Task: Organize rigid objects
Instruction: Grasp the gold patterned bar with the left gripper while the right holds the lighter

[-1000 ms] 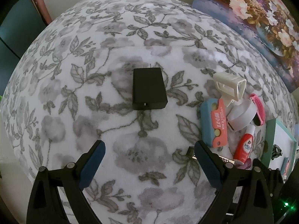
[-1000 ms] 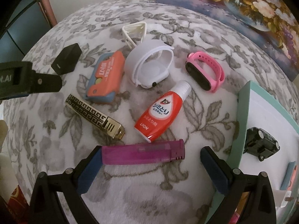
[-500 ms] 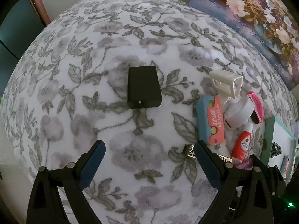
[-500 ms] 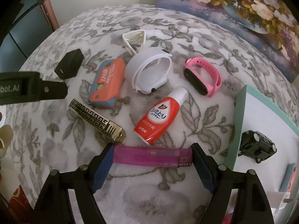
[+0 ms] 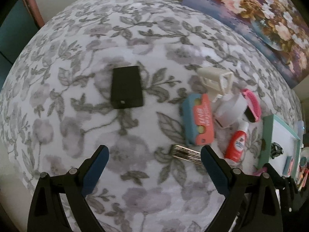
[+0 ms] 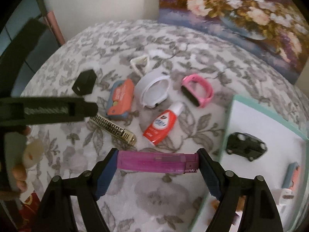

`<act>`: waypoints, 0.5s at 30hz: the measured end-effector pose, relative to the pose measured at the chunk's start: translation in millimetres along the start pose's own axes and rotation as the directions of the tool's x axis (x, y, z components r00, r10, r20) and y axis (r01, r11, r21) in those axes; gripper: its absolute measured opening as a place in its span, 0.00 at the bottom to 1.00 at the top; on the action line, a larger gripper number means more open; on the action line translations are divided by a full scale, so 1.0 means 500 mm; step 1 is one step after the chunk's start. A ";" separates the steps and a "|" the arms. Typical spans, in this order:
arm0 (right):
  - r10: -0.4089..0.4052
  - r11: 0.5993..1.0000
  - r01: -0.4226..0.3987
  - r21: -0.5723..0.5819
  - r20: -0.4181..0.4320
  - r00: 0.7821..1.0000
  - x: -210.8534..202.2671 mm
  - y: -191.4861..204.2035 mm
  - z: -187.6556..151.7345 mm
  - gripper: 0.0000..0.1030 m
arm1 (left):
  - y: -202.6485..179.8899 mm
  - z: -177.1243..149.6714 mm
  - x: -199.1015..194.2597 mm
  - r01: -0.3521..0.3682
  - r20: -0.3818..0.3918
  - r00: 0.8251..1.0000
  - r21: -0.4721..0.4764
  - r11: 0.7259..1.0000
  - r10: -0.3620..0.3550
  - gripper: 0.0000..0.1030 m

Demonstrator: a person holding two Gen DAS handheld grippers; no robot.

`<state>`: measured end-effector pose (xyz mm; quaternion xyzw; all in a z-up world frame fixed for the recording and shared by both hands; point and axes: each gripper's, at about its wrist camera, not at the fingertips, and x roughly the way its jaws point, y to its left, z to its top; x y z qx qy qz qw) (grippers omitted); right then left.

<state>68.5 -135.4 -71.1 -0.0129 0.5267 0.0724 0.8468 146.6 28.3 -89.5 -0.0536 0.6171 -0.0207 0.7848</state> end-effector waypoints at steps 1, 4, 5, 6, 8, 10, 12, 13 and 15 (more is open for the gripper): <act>-0.002 1.000 0.002 0.013 0.007 1.000 -0.008 -0.008 0.000 0.81 | -0.009 0.000 0.002 0.010 -0.002 1.000 0.009 1.000 -0.010 0.93; -0.022 0.997 0.019 0.072 0.030 0.999 -0.037 -0.044 -0.003 0.81 | -0.040 -0.005 0.012 0.037 -0.017 0.999 0.047 0.998 -0.036 0.93; -0.026 0.995 0.023 0.093 0.035 0.999 -0.043 -0.056 -0.002 0.81 | -0.050 -0.007 0.016 0.042 -0.022 0.999 0.063 0.997 -0.041 0.93; -0.028 0.993 0.023 0.115 0.041 0.999 -0.051 -0.068 -0.003 0.81 | -0.062 -0.010 0.019 0.043 -0.027 0.999 0.083 0.996 -0.041 0.93; -0.025 0.987 0.015 0.160 0.059 0.998 -0.068 -0.094 -0.004 0.81 | -0.081 -0.013 0.028 0.037 -0.037 0.999 0.118 0.992 -0.033 0.93; -0.023 0.980 0.008 0.200 0.074 0.997 -0.080 -0.115 -0.002 0.81 | -0.092 -0.016 0.038 0.030 -0.047 0.999 0.141 0.990 -0.023 0.93; -0.021 0.973 0.001 0.230 0.085 0.996 -0.090 -0.131 -0.003 0.81 | -0.103 -0.019 0.048 0.021 -0.058 0.998 0.163 0.986 -0.012 0.93; -0.019 0.971 -0.002 0.239 0.088 0.996 -0.092 -0.137 -0.003 0.81 | -0.107 -0.020 0.052 0.017 -0.060 0.998 0.171 0.985 -0.007 0.93; -0.015 0.967 -0.007 0.253 0.088 0.996 -0.091 -0.143 -0.003 0.81 | -0.117 -0.023 0.060 0.005 -0.063 0.998 0.185 0.983 0.007 0.93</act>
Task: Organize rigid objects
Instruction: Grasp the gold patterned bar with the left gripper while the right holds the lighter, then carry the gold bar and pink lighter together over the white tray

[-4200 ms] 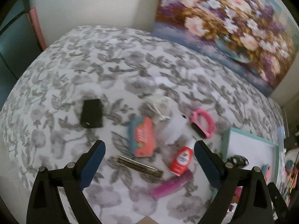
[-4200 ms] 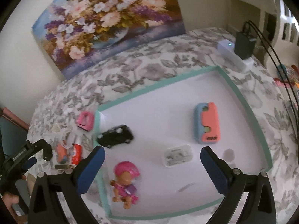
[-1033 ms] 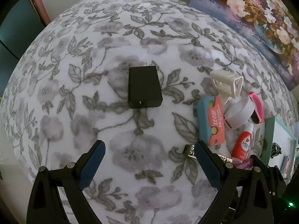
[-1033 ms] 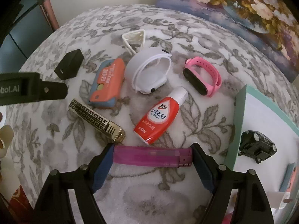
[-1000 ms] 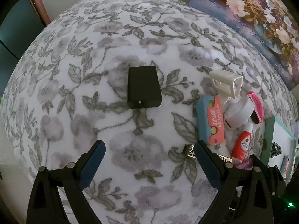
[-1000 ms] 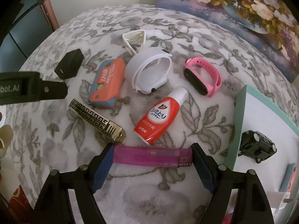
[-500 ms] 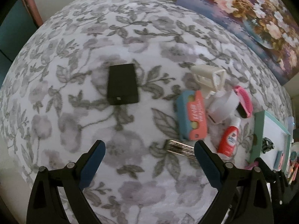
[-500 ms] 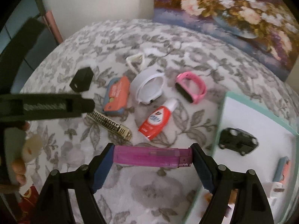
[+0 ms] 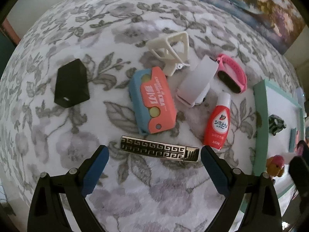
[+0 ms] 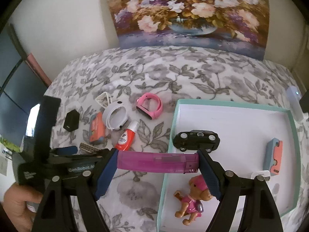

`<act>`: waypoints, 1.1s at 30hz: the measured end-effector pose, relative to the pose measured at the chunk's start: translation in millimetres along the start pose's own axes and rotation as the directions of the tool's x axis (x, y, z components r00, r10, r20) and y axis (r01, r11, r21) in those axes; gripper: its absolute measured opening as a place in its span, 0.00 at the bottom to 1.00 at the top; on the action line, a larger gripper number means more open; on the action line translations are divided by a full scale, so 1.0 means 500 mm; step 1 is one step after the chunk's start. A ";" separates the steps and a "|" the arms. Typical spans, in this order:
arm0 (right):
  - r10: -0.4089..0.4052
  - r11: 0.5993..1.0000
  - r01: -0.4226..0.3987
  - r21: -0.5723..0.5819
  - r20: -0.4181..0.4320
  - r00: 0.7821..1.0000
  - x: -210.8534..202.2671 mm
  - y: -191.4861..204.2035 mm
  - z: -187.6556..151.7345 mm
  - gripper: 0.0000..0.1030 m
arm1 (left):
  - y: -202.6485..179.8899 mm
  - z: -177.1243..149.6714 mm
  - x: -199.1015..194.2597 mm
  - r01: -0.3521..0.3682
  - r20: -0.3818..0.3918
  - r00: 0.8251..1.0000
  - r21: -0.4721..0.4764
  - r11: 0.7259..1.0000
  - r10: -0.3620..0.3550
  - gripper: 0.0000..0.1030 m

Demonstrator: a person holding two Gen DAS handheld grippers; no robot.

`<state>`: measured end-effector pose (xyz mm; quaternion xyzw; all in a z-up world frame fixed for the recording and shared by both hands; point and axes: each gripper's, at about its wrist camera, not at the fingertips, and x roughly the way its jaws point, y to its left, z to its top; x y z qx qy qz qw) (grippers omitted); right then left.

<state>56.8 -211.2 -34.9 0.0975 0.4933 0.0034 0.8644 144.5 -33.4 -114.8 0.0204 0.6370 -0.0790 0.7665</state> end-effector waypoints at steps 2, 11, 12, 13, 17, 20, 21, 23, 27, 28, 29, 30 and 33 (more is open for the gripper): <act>0.001 1.000 -0.001 0.006 -0.005 1.000 0.004 -0.002 -0.001 0.81 | -0.005 0.002 0.008 -0.012 -0.003 1.000 0.009 1.000 0.012 0.93; 0.008 1.000 -0.008 0.012 -0.017 1.000 0.010 -0.008 -0.004 0.81 | -0.024 0.007 0.033 -0.055 0.009 0.998 0.038 0.998 0.055 0.85; 0.010 1.000 -0.010 0.015 -0.017 1.000 0.010 -0.010 -0.004 0.81 | -0.027 0.007 0.031 -0.050 0.016 0.999 0.042 0.998 0.050 0.80; 0.010 1.000 -0.010 0.017 -0.016 1.000 0.009 -0.011 -0.004 0.81 | -0.034 0.003 0.029 -0.054 0.020 0.998 0.046 0.997 0.053 0.80; 0.012 1.000 -0.012 0.028 -0.013 1.000 0.004 -0.019 -0.002 0.81 | -0.048 0.003 0.028 -0.059 0.011 0.998 0.041 0.997 0.059 0.80; 0.014 0.999 -0.014 0.040 -0.006 1.000 -0.003 -0.025 0.000 0.81 | -0.046 0.004 0.001 -0.064 0.034 0.997 0.037 0.997 0.063 0.80; 0.015 0.999 -0.015 0.045 -0.002 1.000 -0.007 -0.028 0.001 0.81 | -0.051 0.001 -0.018 -0.074 0.056 0.996 0.038 0.997 0.071 0.80; 0.017 0.998 -0.018 0.063 0.007 1.000 -0.016 -0.037 0.005 0.81 | -0.056 0.002 -0.046 -0.082 0.093 0.993 0.034 0.996 0.079 0.80; 0.005 0.995 -0.007 0.097 0.025 1.000 -0.033 -0.062 0.010 0.81 | -0.073 0.000 -0.115 -0.064 0.185 0.981 0.024 0.998 0.059 0.80; -0.008 0.994 0.005 0.109 0.030 1.000 -0.039 -0.074 0.011 0.81 | -0.078 -0.001 -0.134 -0.058 0.204 0.978 0.028 0.998 0.051 0.80; -0.013 0.993 0.009 0.120 0.033 0.999 -0.043 -0.083 0.012 0.81 | -0.085 -0.002 -0.148 -0.052 0.221 0.974 0.034 0.998 0.043 0.80; -0.018 0.990 0.012 0.142 0.038 0.999 -0.049 -0.098 0.012 0.81 | -0.096 -0.004 -0.162 -0.042 0.238 0.971 0.042 0.998 0.031 0.80; -0.021 0.981 0.011 0.196 0.048 0.999 -0.064 -0.140 0.013 0.81 | -0.123 -0.016 -0.190 -0.015 0.277 0.961 0.075 0.997 -0.006 0.80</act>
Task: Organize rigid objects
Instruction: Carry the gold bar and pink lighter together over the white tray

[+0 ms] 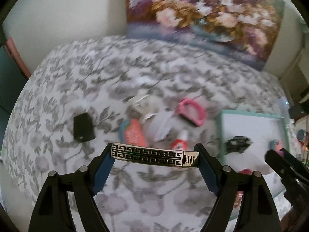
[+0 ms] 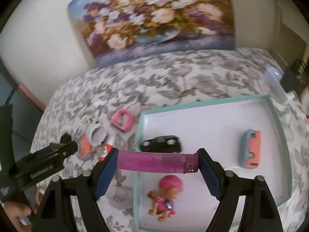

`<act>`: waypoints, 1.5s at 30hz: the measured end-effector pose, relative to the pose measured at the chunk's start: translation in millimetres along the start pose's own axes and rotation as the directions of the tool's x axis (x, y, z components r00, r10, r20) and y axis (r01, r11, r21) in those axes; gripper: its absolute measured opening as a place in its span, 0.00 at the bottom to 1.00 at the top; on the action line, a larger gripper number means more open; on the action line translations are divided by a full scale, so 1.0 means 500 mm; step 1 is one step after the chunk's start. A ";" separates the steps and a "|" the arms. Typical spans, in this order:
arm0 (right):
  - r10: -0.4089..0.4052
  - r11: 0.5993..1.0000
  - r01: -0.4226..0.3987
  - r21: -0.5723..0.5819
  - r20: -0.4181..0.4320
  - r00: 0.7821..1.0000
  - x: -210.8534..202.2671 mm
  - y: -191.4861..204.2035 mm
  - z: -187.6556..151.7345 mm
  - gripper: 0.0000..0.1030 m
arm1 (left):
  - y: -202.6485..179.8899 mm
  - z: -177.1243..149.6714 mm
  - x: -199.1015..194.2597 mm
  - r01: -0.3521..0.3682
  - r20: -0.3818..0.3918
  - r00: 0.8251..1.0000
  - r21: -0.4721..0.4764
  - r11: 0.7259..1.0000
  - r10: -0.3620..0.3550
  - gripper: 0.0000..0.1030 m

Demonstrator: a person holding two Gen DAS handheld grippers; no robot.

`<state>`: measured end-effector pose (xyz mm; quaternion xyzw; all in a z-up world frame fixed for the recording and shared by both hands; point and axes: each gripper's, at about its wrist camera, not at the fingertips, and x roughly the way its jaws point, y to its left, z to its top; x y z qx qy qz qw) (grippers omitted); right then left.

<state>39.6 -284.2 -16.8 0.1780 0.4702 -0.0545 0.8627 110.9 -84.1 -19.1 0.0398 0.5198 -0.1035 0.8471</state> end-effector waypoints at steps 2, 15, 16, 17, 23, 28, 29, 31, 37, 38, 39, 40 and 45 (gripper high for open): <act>-0.020 0.999 0.020 0.032 0.006 1.000 -0.009 -0.030 0.004 0.81 | -0.035 -0.001 -0.013 0.011 0.022 1.000 0.030 0.999 -0.012 0.80; -0.182 0.954 0.191 0.230 -0.057 0.982 -0.022 -0.212 -0.013 0.81 | -0.259 -0.043 -0.007 0.113 -0.042 0.994 0.283 0.952 -0.105 0.80; -0.189 0.951 0.199 0.236 -0.065 0.980 -0.020 -0.222 -0.015 0.81 | -0.273 -0.042 0.001 0.116 -0.055 0.993 0.295 0.948 -0.105 0.80; -0.195 0.948 0.207 0.243 -0.071 0.978 -0.019 -0.230 -0.016 0.81 | -0.288 -0.041 0.008 0.117 -0.066 0.993 0.308 0.944 -0.102 0.80; -0.210 0.934 0.233 0.270 -0.112 0.971 -0.008 -0.267 -0.024 0.81 | -0.340 -0.039 0.037 0.109 -0.085 0.993 0.359 0.927 -0.084 0.80; -0.213 0.925 0.242 0.293 -0.130 0.968 -0.004 -0.288 -0.029 0.81 | -0.349 -0.042 0.073 0.110 -0.116 0.990 0.340 0.934 -0.074 0.80; -0.211 0.923 0.242 0.301 -0.131 0.969 -0.003 -0.293 -0.030 0.81 | -0.351 -0.044 0.079 0.112 -0.121 0.990 0.337 0.935 -0.075 0.80; -0.215 0.919 0.249 0.306 -0.139 0.967 -0.002 -0.300 -0.031 0.81 | -0.357 -0.051 0.089 0.118 -0.124 0.989 0.338 0.934 -0.080 0.80; -0.218 0.911 0.264 0.318 -0.173 0.961 0.011 -0.315 -0.039 0.81 | -0.370 -0.075 0.110 0.127 -0.143 0.986 0.350 0.928 -0.081 0.80; -0.217 0.910 0.265 0.319 -0.176 0.960 0.012 -0.316 -0.040 0.81 | -0.370 -0.077 0.113 0.126 -0.147 0.986 0.351 0.928 -0.078 0.80; -0.218 0.910 0.266 0.318 -0.180 0.959 0.014 -0.317 -0.041 0.81 | -0.369 -0.077 0.114 0.121 -0.155 0.986 0.353 0.928 -0.070 0.80; -0.218 0.910 0.269 0.316 -0.186 0.958 0.016 -0.317 -0.042 0.81 | -0.368 -0.077 0.115 0.120 -0.156 0.985 0.349 0.929 -0.069 0.80; -0.217 0.911 0.273 0.311 -0.203 0.955 0.023 -0.317 -0.045 0.81 | -0.364 -0.076 0.113 0.114 -0.153 0.986 0.346 0.931 -0.064 0.81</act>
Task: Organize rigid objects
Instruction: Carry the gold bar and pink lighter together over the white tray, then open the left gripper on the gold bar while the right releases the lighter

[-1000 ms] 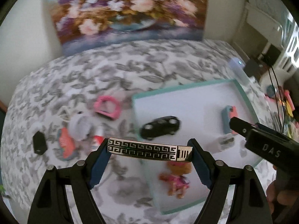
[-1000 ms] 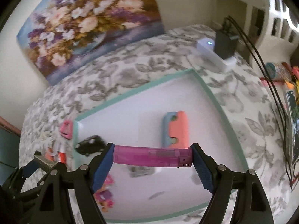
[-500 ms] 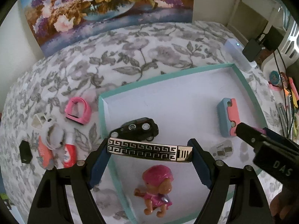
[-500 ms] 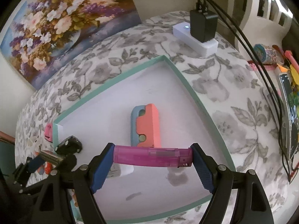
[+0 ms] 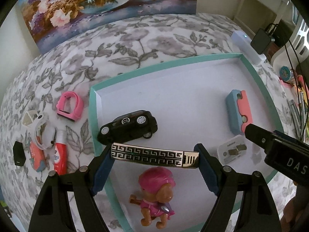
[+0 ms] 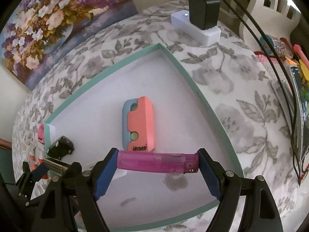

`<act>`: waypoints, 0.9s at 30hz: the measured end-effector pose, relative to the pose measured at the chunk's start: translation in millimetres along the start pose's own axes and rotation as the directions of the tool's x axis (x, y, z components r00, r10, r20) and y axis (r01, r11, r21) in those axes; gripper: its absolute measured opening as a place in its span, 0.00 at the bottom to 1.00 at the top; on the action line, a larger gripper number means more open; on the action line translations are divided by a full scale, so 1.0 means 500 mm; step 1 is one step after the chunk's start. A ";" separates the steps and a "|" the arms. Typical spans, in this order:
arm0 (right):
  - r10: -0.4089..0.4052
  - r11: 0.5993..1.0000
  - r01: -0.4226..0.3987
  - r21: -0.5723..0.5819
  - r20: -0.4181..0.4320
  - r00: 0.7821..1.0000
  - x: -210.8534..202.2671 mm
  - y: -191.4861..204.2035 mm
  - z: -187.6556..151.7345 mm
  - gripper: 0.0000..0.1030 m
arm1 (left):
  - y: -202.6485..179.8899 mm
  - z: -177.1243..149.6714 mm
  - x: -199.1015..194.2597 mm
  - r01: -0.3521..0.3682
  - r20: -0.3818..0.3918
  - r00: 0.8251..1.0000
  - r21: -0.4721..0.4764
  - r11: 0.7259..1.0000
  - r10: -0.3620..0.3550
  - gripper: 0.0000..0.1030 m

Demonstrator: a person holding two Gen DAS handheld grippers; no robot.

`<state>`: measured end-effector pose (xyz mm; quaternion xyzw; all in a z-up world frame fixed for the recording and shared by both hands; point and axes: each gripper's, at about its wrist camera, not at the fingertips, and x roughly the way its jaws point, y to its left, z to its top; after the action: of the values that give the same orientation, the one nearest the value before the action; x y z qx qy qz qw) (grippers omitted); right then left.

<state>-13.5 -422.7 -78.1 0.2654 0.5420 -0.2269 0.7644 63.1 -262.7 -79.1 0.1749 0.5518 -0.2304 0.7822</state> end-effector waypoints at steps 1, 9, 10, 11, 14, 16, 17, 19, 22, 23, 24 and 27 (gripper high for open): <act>-0.002 1.000 0.002 -0.002 -0.001 1.000 0.000 0.001 0.000 0.81 | 0.000 0.000 0.000 -0.003 0.000 1.000 -0.001 1.000 0.003 0.81; -0.004 1.000 0.004 -0.010 -0.029 1.000 0.010 0.006 0.000 0.82 | 0.003 0.002 -0.006 -0.002 -0.001 1.000 -0.010 1.000 0.002 0.81; -0.004 1.000 0.004 -0.009 -0.031 1.000 0.012 0.005 0.001 0.83 | 0.003 0.003 -0.009 -0.004 0.003 1.000 -0.010 1.000 0.004 0.82; -0.004 1.000 0.004 -0.005 -0.032 0.999 0.012 0.004 0.001 0.85 | 0.004 0.003 -0.011 -0.005 0.004 1.000 -0.011 1.000 0.005 0.82; 0.006 1.000 -0.006 0.012 -0.026 1.000 0.010 0.000 0.000 0.91 | 0.007 0.004 -0.014 -0.006 0.004 1.000 -0.016 1.000 0.006 0.86; 0.002 1.000 -0.001 0.018 -0.022 1.000 0.007 -0.002 0.000 0.94 | 0.010 0.005 -0.016 -0.011 0.006 1.000 -0.021 1.000 0.011 0.88; 0.000 1.000 0.001 0.018 -0.020 1.000 0.005 -0.002 0.000 0.95 | 0.012 0.006 -0.018 -0.013 0.008 1.000 -0.024 1.000 0.013 0.88; -0.005 1.000 0.005 0.018 -0.015 1.000 0.004 -0.002 -0.001 0.98 | 0.016 0.008 -0.022 -0.016 0.013 1.000 -0.034 0.999 0.017 0.88; 0.005 1.000 -0.005 0.018 -0.012 1.000 0.004 -0.002 -0.001 1.00 | 0.024 0.009 -0.029 -0.020 0.021 1.000 -0.048 0.999 0.021 0.89; 0.009 1.000 -0.009 0.016 -0.010 1.000 0.004 -0.001 0.000 1.00 | 0.027 0.009 -0.031 -0.022 0.024 0.999 -0.052 0.998 0.023 0.89; 0.007 1.000 -0.007 0.009 -0.004 1.000 0.002 0.002 0.000 1.00 | 0.030 0.010 -0.033 -0.025 0.026 0.999 -0.057 0.998 0.027 0.90; 0.005 1.000 -0.005 -0.005 0.012 1.000 -0.004 0.007 0.001 1.00 | 0.043 0.011 -0.037 -0.037 0.031 0.999 -0.080 0.996 0.039 0.92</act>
<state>-11.6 -420.3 -75.7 0.2634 0.5373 -0.2254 0.7688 74.0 -244.3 -59.4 0.1504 0.5443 -0.1961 0.8017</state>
